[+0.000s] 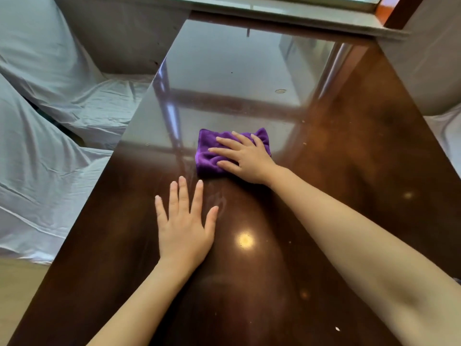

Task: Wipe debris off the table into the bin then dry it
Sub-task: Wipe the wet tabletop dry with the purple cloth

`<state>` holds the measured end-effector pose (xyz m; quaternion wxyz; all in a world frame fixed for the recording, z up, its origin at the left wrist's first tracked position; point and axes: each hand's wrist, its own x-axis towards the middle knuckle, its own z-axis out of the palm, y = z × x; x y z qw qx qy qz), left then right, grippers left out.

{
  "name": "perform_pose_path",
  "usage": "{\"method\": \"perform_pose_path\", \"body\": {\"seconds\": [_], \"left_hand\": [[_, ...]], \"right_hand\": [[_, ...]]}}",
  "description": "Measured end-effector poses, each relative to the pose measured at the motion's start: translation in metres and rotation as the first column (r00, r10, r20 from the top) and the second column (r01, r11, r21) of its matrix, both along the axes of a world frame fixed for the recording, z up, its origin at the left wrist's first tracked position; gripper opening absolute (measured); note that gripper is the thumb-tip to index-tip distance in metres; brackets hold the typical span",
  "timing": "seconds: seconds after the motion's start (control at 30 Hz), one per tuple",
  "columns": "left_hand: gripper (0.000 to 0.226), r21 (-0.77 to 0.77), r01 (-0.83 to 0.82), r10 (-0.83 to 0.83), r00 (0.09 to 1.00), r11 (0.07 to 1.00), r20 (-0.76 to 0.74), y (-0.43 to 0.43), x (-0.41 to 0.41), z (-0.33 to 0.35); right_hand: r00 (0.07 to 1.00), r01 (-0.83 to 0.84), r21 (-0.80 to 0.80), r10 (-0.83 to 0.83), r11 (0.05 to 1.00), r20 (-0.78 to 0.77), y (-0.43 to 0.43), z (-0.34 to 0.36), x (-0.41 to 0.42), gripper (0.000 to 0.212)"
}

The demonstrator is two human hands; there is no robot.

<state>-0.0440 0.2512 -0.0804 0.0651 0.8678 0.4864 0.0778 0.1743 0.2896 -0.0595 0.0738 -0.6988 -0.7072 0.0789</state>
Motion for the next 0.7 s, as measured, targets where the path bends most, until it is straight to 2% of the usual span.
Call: {"method": "perform_pose_path", "body": {"seconds": [0.1, 0.27, 0.53, 0.63, 0.7], "left_hand": [[0.066, -0.035, 0.001, 0.001, 0.998, 0.999, 0.069, -0.004, -0.004, 0.006], [0.063, -0.071, -0.006, 0.010, 0.998, 0.997, 0.063, -0.005, -0.007, 0.005], [0.065, -0.033, 0.018, -0.020, 0.998, 0.999, -0.065, -0.022, -0.015, 0.000], [0.068, -0.038, 0.005, -0.009, 0.996, 0.999, -0.086, -0.026, -0.014, -0.001], [0.062, -0.021, 0.011, -0.013, 0.997, 1.000, -0.079, -0.030, -0.016, -0.002]], "right_hand": [[0.999, -0.034, -0.005, 0.034, 0.999, -0.005, -0.040, 0.003, -0.012, 0.044], [1.000, -0.008, -0.037, 0.008, 0.999, 0.004, -0.113, 0.005, -0.032, 0.045], [0.998, -0.057, -0.117, 0.061, 0.992, 0.033, -0.226, 0.004, -0.069, 0.049], [0.991, -0.070, -0.040, 0.073, 0.997, 0.108, -0.263, 0.005, -0.077, 0.046], [0.994, -0.041, 0.087, 0.032, 0.995, 0.103, -0.270, 0.008, -0.072, 0.041]]}}
